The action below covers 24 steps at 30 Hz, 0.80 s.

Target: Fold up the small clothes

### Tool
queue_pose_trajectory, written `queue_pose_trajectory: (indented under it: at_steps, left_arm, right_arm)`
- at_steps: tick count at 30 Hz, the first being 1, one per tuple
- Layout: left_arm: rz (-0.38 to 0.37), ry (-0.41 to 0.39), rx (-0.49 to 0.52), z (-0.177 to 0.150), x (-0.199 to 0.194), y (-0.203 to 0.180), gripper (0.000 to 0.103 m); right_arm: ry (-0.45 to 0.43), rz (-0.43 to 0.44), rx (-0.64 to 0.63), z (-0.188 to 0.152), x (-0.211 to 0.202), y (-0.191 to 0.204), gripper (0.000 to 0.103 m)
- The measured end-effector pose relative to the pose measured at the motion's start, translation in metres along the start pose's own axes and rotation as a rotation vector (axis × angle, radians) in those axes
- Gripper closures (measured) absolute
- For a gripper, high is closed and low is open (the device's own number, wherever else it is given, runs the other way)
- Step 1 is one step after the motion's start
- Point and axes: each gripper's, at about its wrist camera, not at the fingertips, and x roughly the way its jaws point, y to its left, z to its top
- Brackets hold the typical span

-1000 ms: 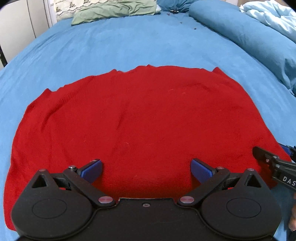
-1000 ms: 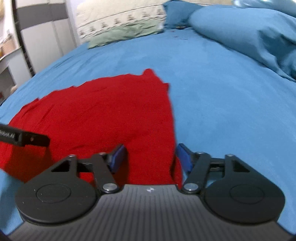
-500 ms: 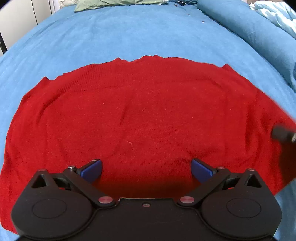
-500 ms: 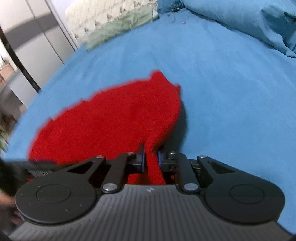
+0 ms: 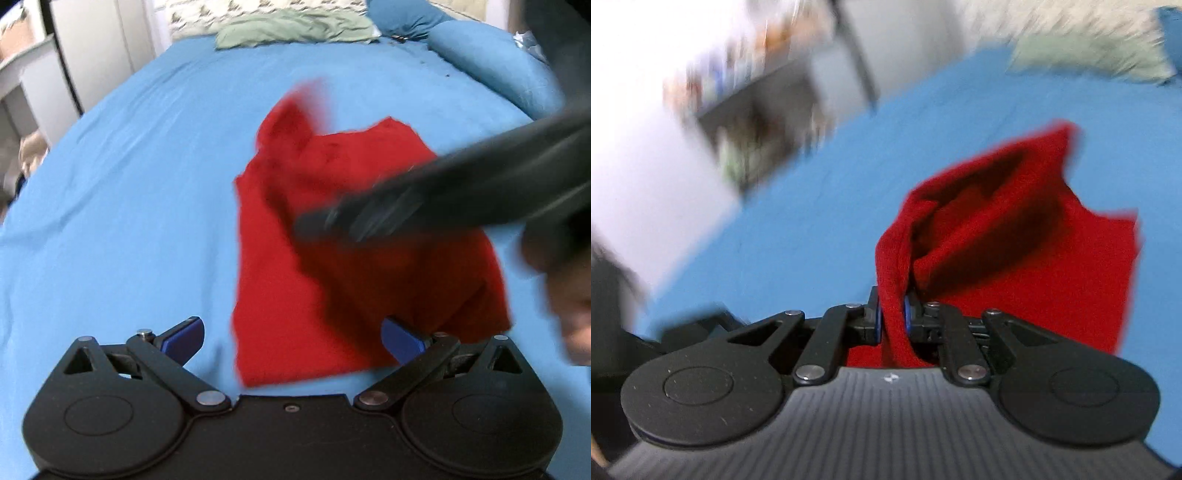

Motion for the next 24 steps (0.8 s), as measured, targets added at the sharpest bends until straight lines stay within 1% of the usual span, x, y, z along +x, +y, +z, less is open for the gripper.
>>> queue_pose_trajectory:
  at_steps: [1, 2, 4, 5, 6, 7, 8, 10, 11, 12, 14, 16, 17, 20, 21, 23, 24]
  left_arm:
    - [-0.016, 0.007, -0.015, -0.008, 0.003, 0.006, 0.000]
    - [-0.038, 0.011, -0.031, -0.015, 0.004, 0.012, 0.000]
    - [-0.078, 0.006, -0.062, -0.026, 0.005, 0.020, 0.000]
    - [-0.091, -0.001, -0.071, -0.030, 0.005, 0.023, 0.000]
    - [-0.100, -0.011, -0.079, -0.032, 0.003, 0.024, 0.000]
    - [-0.108, -0.026, -0.086, -0.033, 0.000, 0.025, 0.000]
    - [-0.121, -0.042, -0.089, -0.032, -0.003, 0.025, 0.000]
    - [-0.141, -0.067, -0.092, -0.032, -0.010, 0.024, 0.000]
    - [-0.147, -0.076, -0.091, -0.033, -0.012, 0.024, 0.000]
    - [-0.149, -0.085, -0.091, -0.033, -0.013, 0.024, 0.000]
    - [-0.149, -0.093, -0.100, -0.031, -0.013, 0.024, 0.000]
    - [-0.154, -0.090, -0.121, -0.028, -0.010, 0.022, 0.000]
    - [-0.155, -0.088, -0.137, -0.028, -0.008, 0.023, 0.000]
    - [-0.150, -0.092, -0.184, -0.029, -0.007, 0.023, 0.000]
    - [-0.150, -0.091, -0.197, -0.024, -0.003, 0.027, 0.000]
    - [-0.146, -0.090, -0.219, -0.022, -0.001, 0.029, 0.000]
    - [-0.145, -0.089, -0.228, -0.021, -0.001, 0.030, 0.000]
  right_arm:
    - [0.069, -0.028, -0.033, -0.004, 0.024, 0.009, 0.077]
    - [0.110, -0.060, -0.069, -0.010, 0.045, 0.018, 0.077]
    - [0.107, -0.094, -0.124, -0.017, 0.058, 0.030, 0.071]
    - [0.092, -0.100, -0.139, -0.016, 0.056, 0.033, 0.058]
    - [0.088, -0.080, -0.150, -0.016, 0.052, 0.035, 0.036]
    - [0.077, -0.057, -0.161, -0.014, 0.045, 0.037, 0.028]
    - [0.039, -0.048, -0.179, -0.013, 0.031, 0.038, 0.021]
    - [-0.052, -0.047, -0.191, -0.013, -0.002, 0.033, 0.020]
    - [-0.098, -0.051, -0.172, -0.013, -0.022, 0.025, 0.018]
    - [-0.143, -0.071, -0.150, -0.016, -0.042, 0.016, 0.013]
    - [-0.210, -0.158, -0.121, -0.030, -0.073, 0.000, 0.008]
    - [-0.218, -0.267, -0.113, -0.057, -0.090, -0.015, 0.008]
    - [-0.208, -0.298, -0.107, -0.071, -0.093, -0.021, 0.008]
    - [-0.163, -0.366, -0.073, -0.112, -0.084, -0.029, 0.009]
    - [-0.156, -0.387, -0.070, -0.124, -0.079, -0.030, 0.009]
    - [-0.158, -0.420, -0.070, -0.143, -0.073, -0.027, 0.010]
    - [-0.158, -0.431, -0.069, -0.147, -0.067, -0.028, 0.010]
